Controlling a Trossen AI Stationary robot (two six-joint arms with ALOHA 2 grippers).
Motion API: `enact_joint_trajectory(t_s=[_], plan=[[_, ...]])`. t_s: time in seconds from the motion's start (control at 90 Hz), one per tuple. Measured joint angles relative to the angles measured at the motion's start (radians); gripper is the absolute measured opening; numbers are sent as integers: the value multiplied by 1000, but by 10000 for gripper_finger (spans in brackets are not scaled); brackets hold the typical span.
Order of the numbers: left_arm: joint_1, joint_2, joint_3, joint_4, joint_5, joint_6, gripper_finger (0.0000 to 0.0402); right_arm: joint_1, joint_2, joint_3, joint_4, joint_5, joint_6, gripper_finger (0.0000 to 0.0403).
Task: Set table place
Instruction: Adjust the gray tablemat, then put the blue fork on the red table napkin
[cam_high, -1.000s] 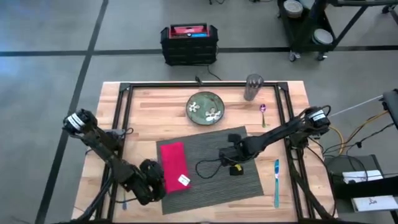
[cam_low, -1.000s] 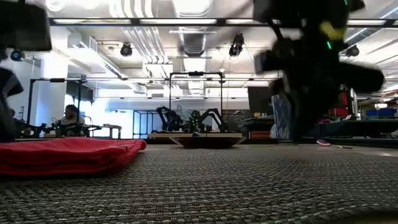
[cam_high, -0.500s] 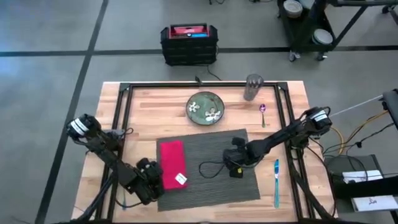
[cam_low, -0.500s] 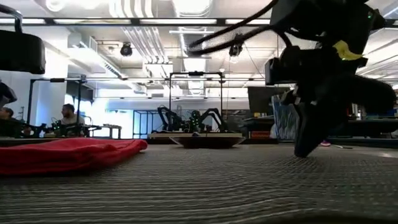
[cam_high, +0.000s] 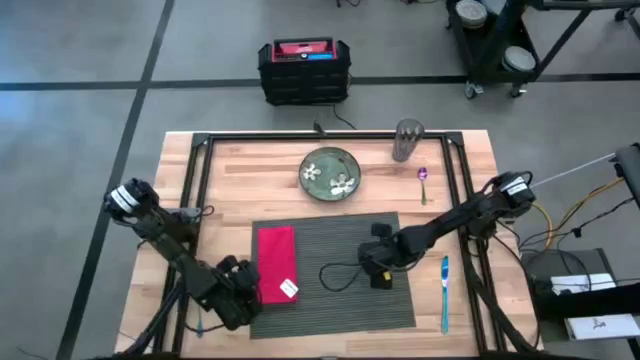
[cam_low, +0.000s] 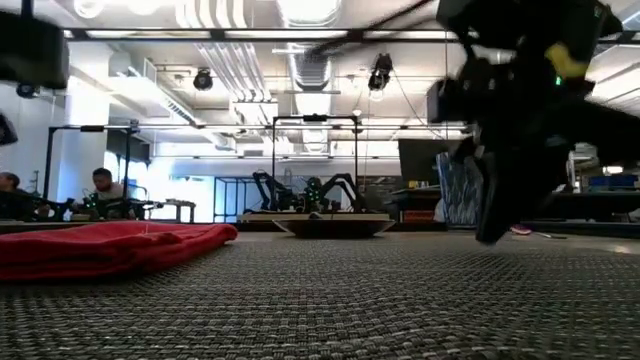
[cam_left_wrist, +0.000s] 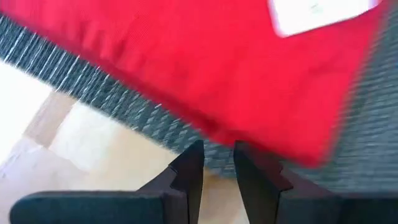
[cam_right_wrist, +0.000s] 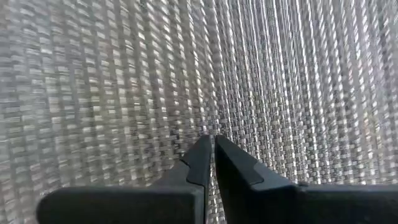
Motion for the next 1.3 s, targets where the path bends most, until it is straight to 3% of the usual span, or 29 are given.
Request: enact_joint_trajectory(t_s=[0.2, 0.433, 0.511, 0.589, 0.711, 0.878, 1.011, 1.144, 1.244, 1.3], plan=[[3, -61, 31, -11, -19, 16, 75, -15, -111, 20, -52, 6, -55, 8], [34, -99, 31, -10, -153, 54, 76, -63, -215, 19, -59, 9, -25, 13], [77, -130, 30, -48, -151, 55, 84, -82, -225, 19, -60, 13, -17, 26], [134, -170, 30, -91, -69, 39, 104, -95, -224, 16, -67, 10, -17, 45], [204, -216, 30, -193, 139, -83, 149, -111, -223, 1, -68, 9, -15, 83], [154, -224, 30, -258, 256, -361, 185, -111, -223, -44, -61, 10, 21, 130], [59, -187, 30, -213, 343, -613, 184, -111, -223, -106, 11, 9, 54, 155], [-39, -135, 30, -191, 509, -809, 168, -111, -223, -153, 106, 9, 45, 170], [-92, -98, 30, -190, 651, -886, 154, -111, -223, -165, 161, 9, 26, 176], [-112, -82, 30, -195, 675, -896, 147, -111, -223, -167, 176, 9, 17, 177]])
